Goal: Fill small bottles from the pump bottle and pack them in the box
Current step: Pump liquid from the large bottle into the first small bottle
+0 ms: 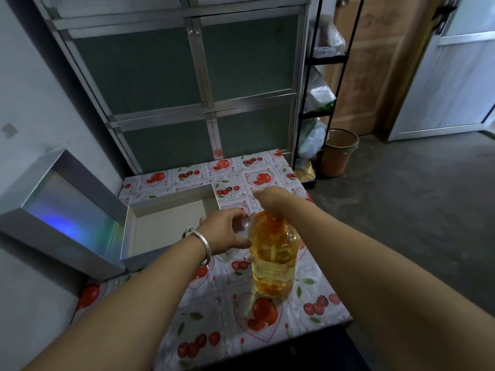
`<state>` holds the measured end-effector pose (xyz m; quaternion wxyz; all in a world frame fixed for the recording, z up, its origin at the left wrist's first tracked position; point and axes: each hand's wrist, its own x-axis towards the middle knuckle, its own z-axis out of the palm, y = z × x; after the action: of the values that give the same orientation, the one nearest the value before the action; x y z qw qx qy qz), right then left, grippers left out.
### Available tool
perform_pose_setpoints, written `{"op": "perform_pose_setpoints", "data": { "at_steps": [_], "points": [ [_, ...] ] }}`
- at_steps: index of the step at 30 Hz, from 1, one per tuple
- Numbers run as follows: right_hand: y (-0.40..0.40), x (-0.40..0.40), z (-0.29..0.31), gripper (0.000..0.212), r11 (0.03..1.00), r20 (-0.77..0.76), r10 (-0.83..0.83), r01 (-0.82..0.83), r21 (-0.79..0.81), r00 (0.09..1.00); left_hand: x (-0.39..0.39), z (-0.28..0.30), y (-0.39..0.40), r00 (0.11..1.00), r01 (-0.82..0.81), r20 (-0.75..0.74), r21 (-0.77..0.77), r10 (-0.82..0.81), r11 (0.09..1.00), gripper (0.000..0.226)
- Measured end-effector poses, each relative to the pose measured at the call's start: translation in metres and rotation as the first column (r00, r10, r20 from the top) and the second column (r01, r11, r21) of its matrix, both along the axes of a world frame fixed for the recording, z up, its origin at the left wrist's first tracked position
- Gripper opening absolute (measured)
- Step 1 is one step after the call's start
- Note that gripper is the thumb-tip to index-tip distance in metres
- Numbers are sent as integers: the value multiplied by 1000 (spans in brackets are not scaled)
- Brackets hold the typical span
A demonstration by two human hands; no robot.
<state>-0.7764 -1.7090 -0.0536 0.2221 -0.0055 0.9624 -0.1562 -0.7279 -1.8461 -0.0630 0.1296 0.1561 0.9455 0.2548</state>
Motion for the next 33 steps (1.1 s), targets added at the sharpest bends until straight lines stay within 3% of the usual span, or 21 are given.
{"op": "perform_pose_setpoints", "data": {
  "at_steps": [5, 13, 19, 21, 25, 28, 33],
  "points": [
    [-2, -5, -17, 44, 992, -99, -123, 126, 24, 987, -2, -2, 1, 1000, 3, 6, -28, -3, 1000, 37],
    [0, 5, 1, 52, 1000, -15, -14, 14, -4, 1000, 1, 0, 0, 1000, 1, -8, -32, -1, 999, 40],
    [-1, -2, -18, 44, 989, -114, -142, 146, 28, 983, -1, -4, 0, 1000, -5, -4, -52, 4, 999, 40],
    [-1, 2, -12, 45, 993, -85, -113, 115, 25, 990, 0, -3, 1, 1000, -6, 8, -51, 6, 999, 41],
    [1, 9, 9, 47, 983, 68, -116, 124, -137, 991, 1, 0, 1, 1000, -5, 2, -40, 5, 999, 40],
    [0, 4, -1, 53, 998, -21, -54, 54, 18, 998, -3, 0, 0, 1000, -5, 6, -12, 5, 1000, 39],
    [1, -1, -18, 48, 995, -73, -66, 71, 66, 995, -2, -4, 0, 1000, -9, 1, -42, 9, 999, 32]
  ]
}}
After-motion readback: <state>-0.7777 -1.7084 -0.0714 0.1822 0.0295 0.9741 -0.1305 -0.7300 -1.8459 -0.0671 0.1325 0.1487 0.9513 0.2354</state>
